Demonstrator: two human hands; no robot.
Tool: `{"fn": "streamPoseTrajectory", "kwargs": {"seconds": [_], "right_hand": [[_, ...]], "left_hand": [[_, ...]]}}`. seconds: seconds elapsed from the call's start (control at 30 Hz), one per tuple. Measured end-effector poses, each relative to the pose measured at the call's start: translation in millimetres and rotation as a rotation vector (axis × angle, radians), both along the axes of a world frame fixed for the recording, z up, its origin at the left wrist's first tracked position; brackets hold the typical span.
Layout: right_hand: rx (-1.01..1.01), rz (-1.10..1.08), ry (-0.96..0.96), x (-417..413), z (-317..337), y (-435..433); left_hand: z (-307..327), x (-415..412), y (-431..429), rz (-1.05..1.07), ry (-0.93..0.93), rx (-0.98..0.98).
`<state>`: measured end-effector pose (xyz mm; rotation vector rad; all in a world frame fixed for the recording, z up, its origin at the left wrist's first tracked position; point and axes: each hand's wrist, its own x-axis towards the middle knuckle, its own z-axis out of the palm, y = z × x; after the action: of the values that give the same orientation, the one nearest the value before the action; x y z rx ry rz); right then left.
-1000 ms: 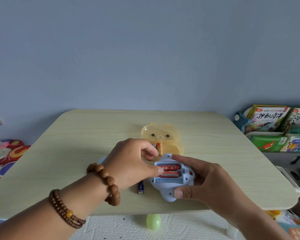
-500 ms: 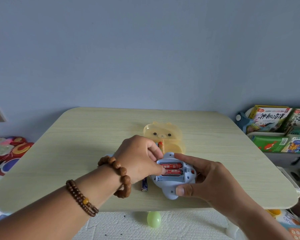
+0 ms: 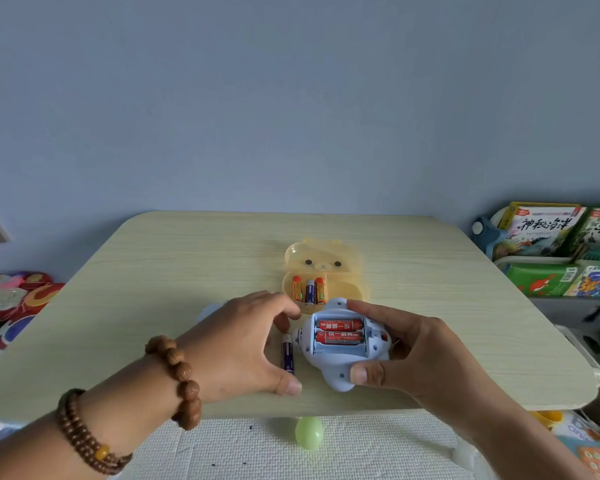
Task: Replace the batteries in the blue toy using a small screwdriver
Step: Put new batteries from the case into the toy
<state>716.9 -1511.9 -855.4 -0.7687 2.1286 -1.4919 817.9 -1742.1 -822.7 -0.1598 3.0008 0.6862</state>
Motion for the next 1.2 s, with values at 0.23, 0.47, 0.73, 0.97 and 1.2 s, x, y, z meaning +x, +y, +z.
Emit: {"fn": "streamPoseTrajectory", "kwargs": {"seconds": [0.23,0.47,0.73,0.97,1.2], "right_hand": [[0.001,-0.009,-0.017,0,-1,1],[0.012,-0.012,-0.003,2,1,0],[-0.015,-0.002,-0.005,1,0,0],[-0.018,-0.003,-0.003,1,0,-1],[0.000,-0.020,0.013,1,0,-1]], "left_hand": [[-1,-1,-7,0.070,0.012,0.113],[2,-2,-15,0.176,0.097,0.679],[10,-11,17,-0.074,0.528,0.422],[6,-14,29,-0.234,0.562,0.167],[-1,-13,30,-0.322,0.523,0.121]]}}
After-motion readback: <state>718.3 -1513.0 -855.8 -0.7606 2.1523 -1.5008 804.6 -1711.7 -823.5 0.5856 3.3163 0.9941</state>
